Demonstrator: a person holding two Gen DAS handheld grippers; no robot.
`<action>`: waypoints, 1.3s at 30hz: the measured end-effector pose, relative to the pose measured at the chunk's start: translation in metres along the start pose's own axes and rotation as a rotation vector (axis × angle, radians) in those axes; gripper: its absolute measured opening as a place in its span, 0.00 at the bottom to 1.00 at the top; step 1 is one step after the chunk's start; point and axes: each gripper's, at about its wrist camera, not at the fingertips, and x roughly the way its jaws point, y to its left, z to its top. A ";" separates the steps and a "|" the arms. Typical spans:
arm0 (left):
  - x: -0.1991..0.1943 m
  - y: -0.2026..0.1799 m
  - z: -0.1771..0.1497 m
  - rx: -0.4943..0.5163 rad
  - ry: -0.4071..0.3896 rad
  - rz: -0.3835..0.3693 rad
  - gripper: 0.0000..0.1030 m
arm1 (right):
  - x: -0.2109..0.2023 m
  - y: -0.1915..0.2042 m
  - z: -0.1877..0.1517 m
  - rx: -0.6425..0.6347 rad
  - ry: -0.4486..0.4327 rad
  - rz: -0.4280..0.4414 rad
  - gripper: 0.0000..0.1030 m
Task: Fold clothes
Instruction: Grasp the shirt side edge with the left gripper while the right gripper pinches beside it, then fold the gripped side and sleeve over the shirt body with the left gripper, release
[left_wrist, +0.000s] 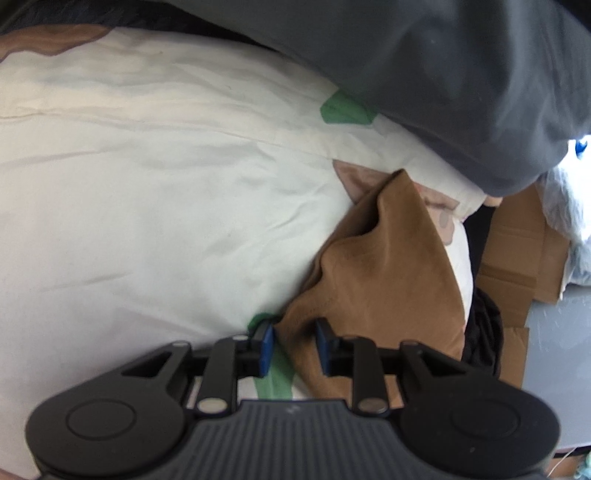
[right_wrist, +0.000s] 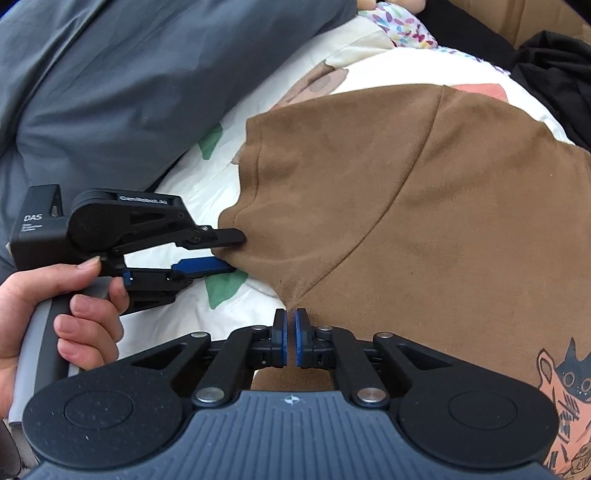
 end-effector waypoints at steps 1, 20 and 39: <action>0.001 -0.001 0.001 0.001 -0.004 -0.002 0.26 | 0.001 -0.001 -0.001 0.005 0.001 -0.002 0.04; -0.029 -0.047 -0.009 0.197 -0.020 -0.153 0.05 | 0.016 -0.019 -0.011 0.101 0.001 0.015 0.01; 0.002 -0.090 -0.070 0.338 0.222 -0.312 0.05 | 0.025 -0.022 -0.014 0.119 -0.020 0.018 0.01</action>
